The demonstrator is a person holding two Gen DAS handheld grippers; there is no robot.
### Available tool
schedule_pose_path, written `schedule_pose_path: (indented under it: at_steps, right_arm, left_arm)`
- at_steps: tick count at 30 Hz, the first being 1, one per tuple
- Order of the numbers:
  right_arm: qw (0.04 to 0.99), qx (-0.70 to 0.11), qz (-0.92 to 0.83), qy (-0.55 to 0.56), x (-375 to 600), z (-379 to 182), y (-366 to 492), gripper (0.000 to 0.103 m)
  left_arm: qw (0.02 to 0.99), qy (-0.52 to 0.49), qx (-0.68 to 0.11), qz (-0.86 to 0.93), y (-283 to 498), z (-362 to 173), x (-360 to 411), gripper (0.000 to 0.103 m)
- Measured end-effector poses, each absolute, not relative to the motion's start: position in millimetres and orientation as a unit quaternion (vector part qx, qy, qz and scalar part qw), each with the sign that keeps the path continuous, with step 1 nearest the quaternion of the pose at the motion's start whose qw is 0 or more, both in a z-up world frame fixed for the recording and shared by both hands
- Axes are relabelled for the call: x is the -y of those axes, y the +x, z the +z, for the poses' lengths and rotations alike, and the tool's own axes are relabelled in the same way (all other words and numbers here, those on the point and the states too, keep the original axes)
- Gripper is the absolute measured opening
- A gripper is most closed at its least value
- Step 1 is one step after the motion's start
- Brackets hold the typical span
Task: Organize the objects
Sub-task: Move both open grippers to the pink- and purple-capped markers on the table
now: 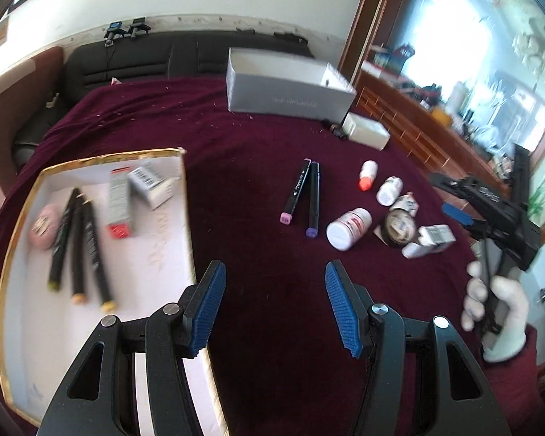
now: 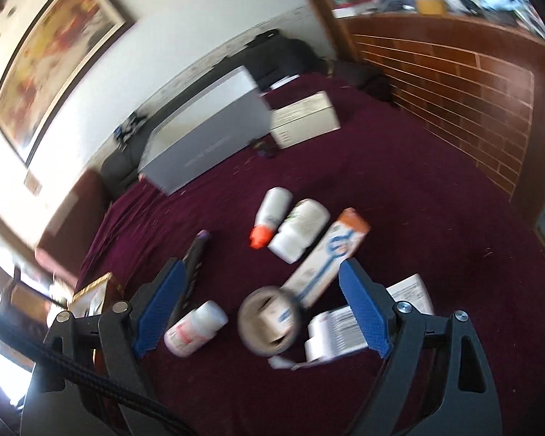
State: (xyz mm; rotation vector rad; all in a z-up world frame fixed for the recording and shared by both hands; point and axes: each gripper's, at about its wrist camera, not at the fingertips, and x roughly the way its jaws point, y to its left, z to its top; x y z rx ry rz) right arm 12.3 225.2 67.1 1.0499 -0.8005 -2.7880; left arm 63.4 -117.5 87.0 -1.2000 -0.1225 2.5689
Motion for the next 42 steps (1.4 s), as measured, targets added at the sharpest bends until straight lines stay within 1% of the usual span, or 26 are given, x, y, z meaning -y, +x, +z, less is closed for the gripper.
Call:
schedule_pose_path:
  at_steps: [4, 7, 15, 19, 27, 28, 29, 32, 33, 34, 35, 37, 40, 42]
  right_arm:
    - [0.025, 0.285, -0.902, 0.323, -246.9, 56.3, 7.9, 0.087]
    - [0.033, 0.298, -0.899, 0.319, -252.0, 47.7, 2.6, 0.087]
    - [0.057, 0.298, -0.901, 0.309, -254.2, 45.2, 4.6, 0.087]
    - [0.067, 0.294, -0.901, 0.313, -249.5, 45.0, 4.1, 0.087]
    - [0.07, 0.288, -0.901, 0.315, -246.4, 43.3, 3.9, 0.087]
    - [0.07, 0.291, -0.9, 0.317, -247.0, 42.2, 3.8, 0.087]
    - [0.068, 0.292, -0.899, 0.319, -247.4, 40.7, 3.4, 0.087]
    - [0.062, 0.289, -0.898, 0.326, -246.9, 38.3, 1.7, 0.087]
    - [0.06, 0.287, -0.898, 0.328, -246.6, 37.7, 1.0, 0.087]
    - [0.058, 0.284, -0.898, 0.331, -245.8, 36.6, 0.3, 0.087]
    - [0.056, 0.282, -0.898, 0.333, -245.4, 36.2, -0.2, 0.087]
    - [0.053, 0.279, -0.898, 0.336, -244.7, 34.9, -1.5, 0.087]
    - [0.049, 0.276, -0.898, 0.339, -244.2, 33.8, -1.8, 0.087]
    - [0.046, 0.274, -0.899, 0.34, -244.2, 33.5, -1.4, 0.087]
  left_arm:
    - [0.132, -0.427, 0.01, 0.895, 14.8, 78.6, 89.8, 0.051]
    - [0.115, -0.426, -0.036, 0.897, -14.2, 68.3, 70.1, 0.051]
    - [0.101, -0.454, -0.12, 0.877, -55.9, 26.1, 34.2, 0.051]
    - [0.098, -0.47, -0.136, 0.867, -60.6, 14.3, 32.1, 0.051]
    - [0.112, -0.463, -0.162, 0.864, -84.1, 16.1, 13.8, 0.051]
    - [0.113, -0.464, -0.163, 0.864, -89.0, 14.3, 9.3, 0.049]
    - [0.112, -0.468, -0.162, 0.862, -93.2, 12.1, 8.2, 0.049]
    - [0.113, -0.474, -0.13, 0.864, -98.4, 11.3, 11.0, 0.049]
    - [0.117, -0.476, -0.118, 0.864, -97.2, 11.3, 14.0, 0.046]
    - [0.127, -0.477, -0.107, 0.863, -95.0, 11.5, 15.6, 0.032]
    - [0.126, -0.475, -0.108, 0.864, -91.2, 12.6, 16.3, 0.014]
    - [0.125, -0.476, -0.105, 0.864, -82.3, 14.7, 19.6, 0.011]
    - [0.121, -0.481, -0.086, 0.864, -64.3, 17.9, 30.1, 0.011]
    - [0.119, -0.486, -0.087, 0.862, -50.0, 18.1, 35.5, 0.011]
